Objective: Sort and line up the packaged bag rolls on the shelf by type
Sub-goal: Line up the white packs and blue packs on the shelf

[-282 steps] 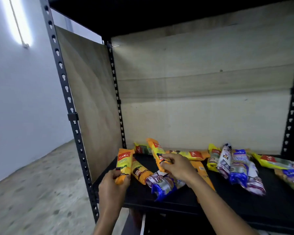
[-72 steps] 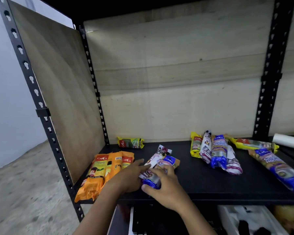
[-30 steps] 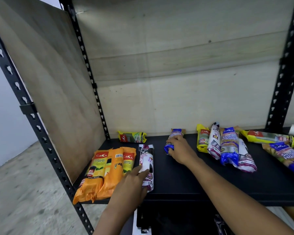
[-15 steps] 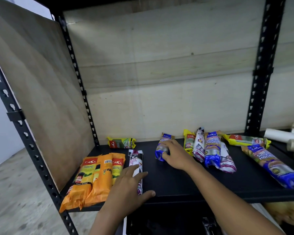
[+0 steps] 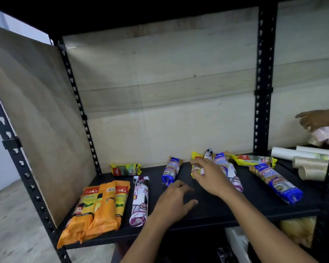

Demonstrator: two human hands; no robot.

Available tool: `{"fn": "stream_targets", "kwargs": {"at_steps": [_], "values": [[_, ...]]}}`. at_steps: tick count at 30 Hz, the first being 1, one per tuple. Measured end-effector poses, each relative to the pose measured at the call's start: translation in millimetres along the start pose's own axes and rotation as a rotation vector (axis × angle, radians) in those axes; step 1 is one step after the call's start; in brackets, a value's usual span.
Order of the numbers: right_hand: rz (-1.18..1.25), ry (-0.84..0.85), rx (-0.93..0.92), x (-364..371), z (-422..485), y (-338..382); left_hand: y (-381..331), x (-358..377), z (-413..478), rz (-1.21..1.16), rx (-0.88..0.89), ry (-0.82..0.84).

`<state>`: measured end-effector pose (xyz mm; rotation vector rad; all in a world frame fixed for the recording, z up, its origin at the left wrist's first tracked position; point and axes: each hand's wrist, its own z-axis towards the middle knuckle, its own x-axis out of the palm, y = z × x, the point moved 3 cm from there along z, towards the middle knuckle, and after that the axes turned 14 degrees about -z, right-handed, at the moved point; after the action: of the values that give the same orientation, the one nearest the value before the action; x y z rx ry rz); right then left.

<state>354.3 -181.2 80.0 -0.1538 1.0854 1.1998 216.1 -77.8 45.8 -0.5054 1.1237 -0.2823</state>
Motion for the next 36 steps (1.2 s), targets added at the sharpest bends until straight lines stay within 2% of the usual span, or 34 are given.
{"fn": "stream_targets", "kwargs": {"at_steps": [7, 14, 24, 30, 36], "values": [[-0.058, -0.015, 0.126, -36, -24, -40, -16, 19, 41, 0.054, 0.070, -0.017], [-0.208, 0.030, 0.271, -43, -39, -77, -8, 43, 88, 0.128, 0.017, -0.010], [-0.146, 0.369, 0.326, -17, -44, -101, -3, 68, 126, 0.142, 0.033, 0.152], [-0.157, 0.275, 0.341, -13, -42, -106, 1, 75, 134, 0.273, 0.051, 0.217], [-0.213, 0.279, 0.377, -21, -41, -107, 2, 76, 132, 0.285, 0.048, 0.180]]}}
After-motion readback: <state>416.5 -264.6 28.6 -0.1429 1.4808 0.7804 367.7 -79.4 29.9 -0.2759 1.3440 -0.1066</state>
